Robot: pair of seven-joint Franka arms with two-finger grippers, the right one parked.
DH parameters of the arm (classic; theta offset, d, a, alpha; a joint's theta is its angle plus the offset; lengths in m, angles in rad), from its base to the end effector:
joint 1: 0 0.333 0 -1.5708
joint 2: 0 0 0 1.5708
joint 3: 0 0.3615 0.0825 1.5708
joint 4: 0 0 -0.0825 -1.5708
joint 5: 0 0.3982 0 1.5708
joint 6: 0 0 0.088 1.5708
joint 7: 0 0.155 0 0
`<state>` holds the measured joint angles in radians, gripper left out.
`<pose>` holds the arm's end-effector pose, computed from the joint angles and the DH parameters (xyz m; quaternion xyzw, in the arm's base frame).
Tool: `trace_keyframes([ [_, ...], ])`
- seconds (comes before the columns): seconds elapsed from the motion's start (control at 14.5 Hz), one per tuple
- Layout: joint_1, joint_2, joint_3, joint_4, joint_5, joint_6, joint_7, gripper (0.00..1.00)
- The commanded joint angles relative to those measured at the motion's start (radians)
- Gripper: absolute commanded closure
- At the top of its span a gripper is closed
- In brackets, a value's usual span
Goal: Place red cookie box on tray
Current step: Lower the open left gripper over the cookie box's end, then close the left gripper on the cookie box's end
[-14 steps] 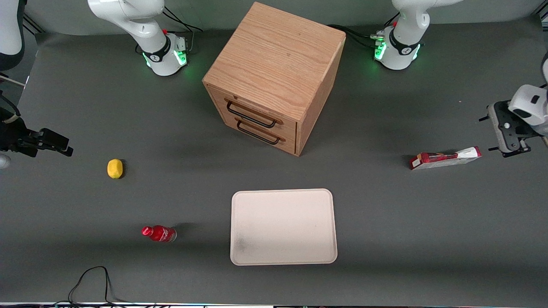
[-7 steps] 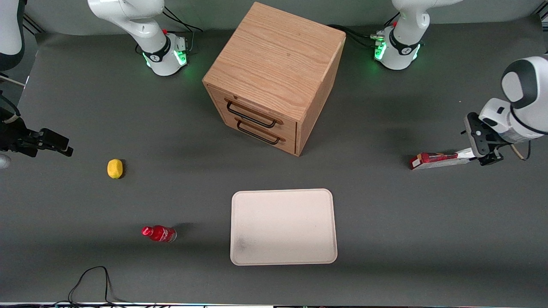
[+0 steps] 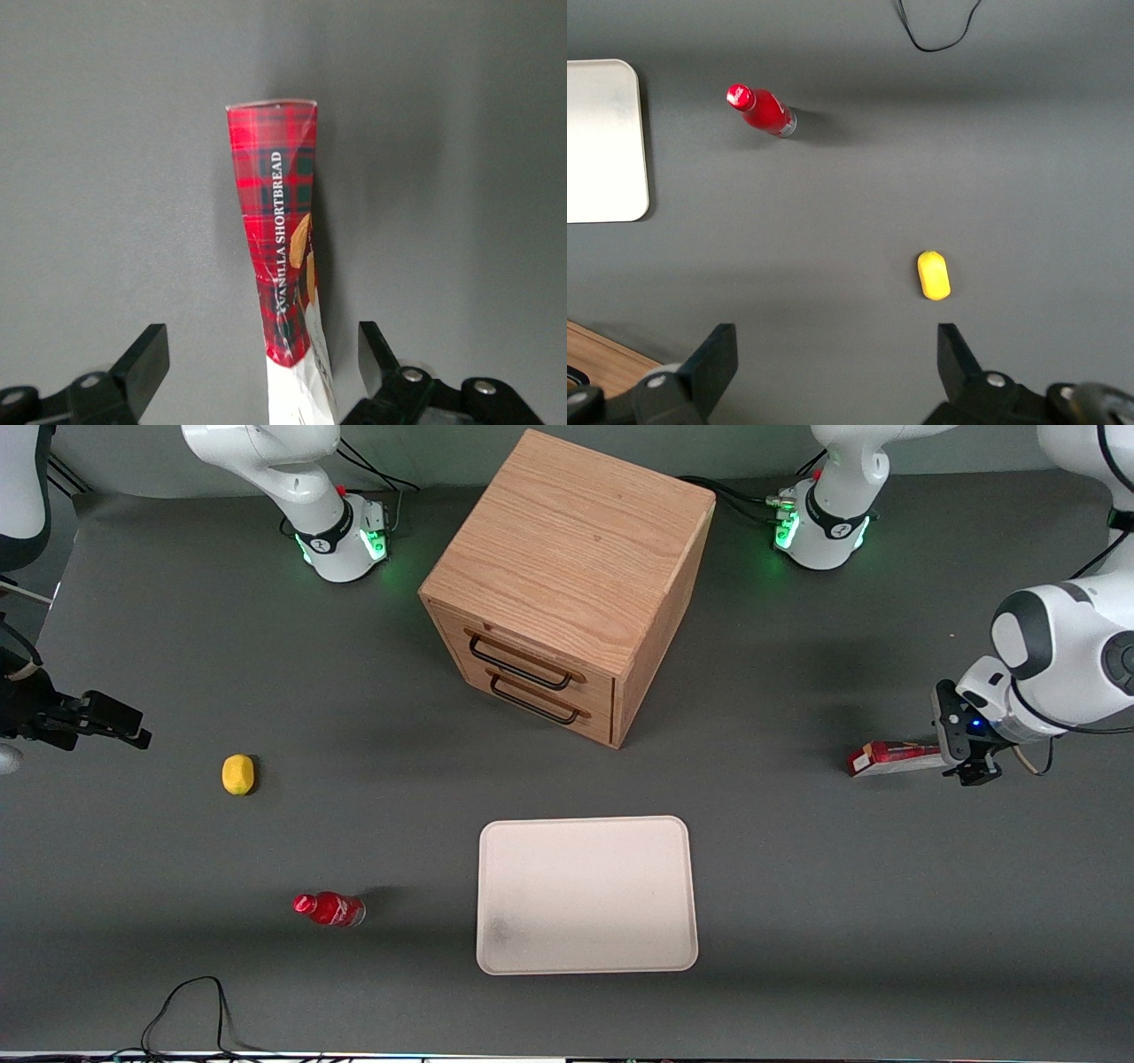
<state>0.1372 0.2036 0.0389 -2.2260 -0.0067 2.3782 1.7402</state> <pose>0.5479 0.0973 0.2636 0.7108 -0.7030 -0.0161 0.0200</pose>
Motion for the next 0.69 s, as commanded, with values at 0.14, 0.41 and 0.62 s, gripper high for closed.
trace_keyframes([
  [0.14, 0.007, 0.039, 0.001, -0.012, -0.01, 0.065, 0.055, 0.07],
  [0.41, 0.009, 0.049, 0.001, -0.023, -0.012, 0.096, 0.074, 0.32],
  [0.62, 0.036, 0.051, 0.001, -0.027, -0.025, 0.101, 0.075, 1.0],
])
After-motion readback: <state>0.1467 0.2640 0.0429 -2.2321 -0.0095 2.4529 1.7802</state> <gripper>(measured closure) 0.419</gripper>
